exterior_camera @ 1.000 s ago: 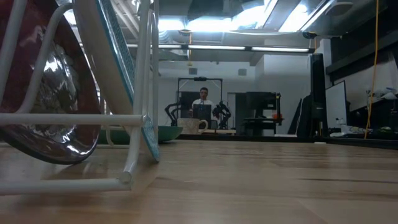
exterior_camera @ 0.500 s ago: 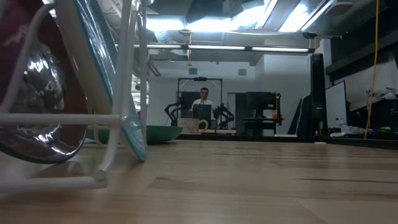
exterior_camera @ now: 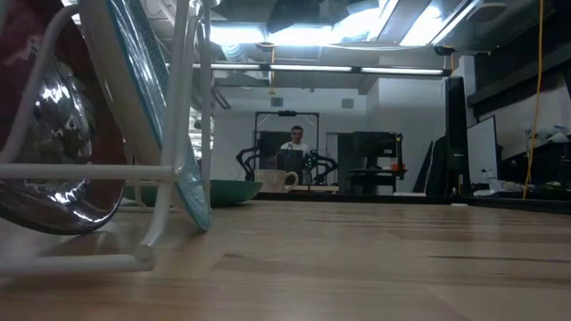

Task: Sort dishes
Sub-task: Put the white plate into the dish rack

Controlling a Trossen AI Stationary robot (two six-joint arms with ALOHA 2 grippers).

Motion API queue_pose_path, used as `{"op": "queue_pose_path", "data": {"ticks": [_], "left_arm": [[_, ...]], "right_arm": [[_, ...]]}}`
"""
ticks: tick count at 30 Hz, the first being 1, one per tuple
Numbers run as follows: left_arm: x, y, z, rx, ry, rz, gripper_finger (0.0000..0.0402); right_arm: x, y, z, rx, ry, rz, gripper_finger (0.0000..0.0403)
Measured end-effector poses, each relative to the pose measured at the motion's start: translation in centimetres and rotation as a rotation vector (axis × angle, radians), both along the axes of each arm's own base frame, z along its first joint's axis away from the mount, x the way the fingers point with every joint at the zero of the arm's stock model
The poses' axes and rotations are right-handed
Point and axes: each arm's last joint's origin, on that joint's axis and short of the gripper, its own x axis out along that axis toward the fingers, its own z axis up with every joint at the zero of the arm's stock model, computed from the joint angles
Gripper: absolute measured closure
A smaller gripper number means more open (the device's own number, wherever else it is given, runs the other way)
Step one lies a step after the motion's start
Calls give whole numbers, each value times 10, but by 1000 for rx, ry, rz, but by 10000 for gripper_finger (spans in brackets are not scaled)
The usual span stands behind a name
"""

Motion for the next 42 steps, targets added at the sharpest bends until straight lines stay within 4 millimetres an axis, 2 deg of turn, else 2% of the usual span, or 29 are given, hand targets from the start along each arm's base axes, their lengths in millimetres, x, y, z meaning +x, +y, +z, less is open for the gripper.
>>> {"op": "queue_pose_path", "data": {"ticks": [14, 26, 32, 42], "left_arm": [[2, 2, -50, 67, 143, 5, 346], [6, 7, -84, 96, 160, 16, 342], [10, 7, -88, 115, 155, 103, 324], [13, 8, -88, 166, 205, 310, 315]], "right_arm": [[0, 0, 0, -1, 0, 0, 329], [0, 0, 0, -1, -2, 0, 329], [0, 0, 0, -1, -1, 0, 329], [0, 0, 1, -1, -1, 0, 329]]}}
